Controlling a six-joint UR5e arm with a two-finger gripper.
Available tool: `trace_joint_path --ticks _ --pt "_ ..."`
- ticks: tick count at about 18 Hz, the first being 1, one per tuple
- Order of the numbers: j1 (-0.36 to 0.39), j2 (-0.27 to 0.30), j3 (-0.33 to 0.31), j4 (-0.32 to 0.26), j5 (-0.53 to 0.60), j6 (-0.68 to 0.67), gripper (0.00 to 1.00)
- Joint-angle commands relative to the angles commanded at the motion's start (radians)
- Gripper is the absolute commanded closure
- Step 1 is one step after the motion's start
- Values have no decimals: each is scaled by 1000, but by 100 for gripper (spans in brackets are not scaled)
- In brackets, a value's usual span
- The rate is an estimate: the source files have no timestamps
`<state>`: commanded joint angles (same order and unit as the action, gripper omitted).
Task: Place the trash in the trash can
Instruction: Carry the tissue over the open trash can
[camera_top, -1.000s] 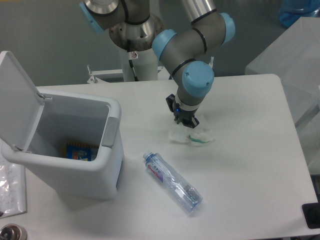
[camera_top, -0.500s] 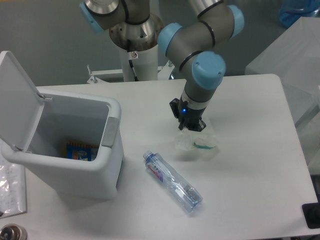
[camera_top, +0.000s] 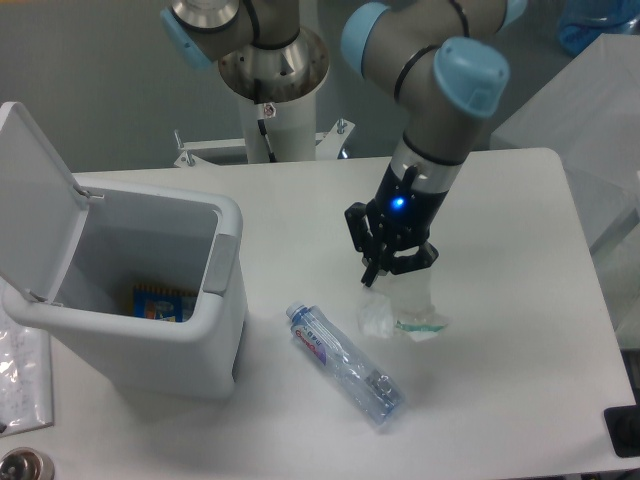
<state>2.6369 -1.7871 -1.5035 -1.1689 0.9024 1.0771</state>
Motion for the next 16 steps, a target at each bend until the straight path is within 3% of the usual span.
trace_joint_path --ticks 4,10,16 --pt "-11 17 48 11 -98 -74 100" --pt "-31 123 28 9 -206 -86 100" --pt "-124 176 17 8 -209 -106 100"
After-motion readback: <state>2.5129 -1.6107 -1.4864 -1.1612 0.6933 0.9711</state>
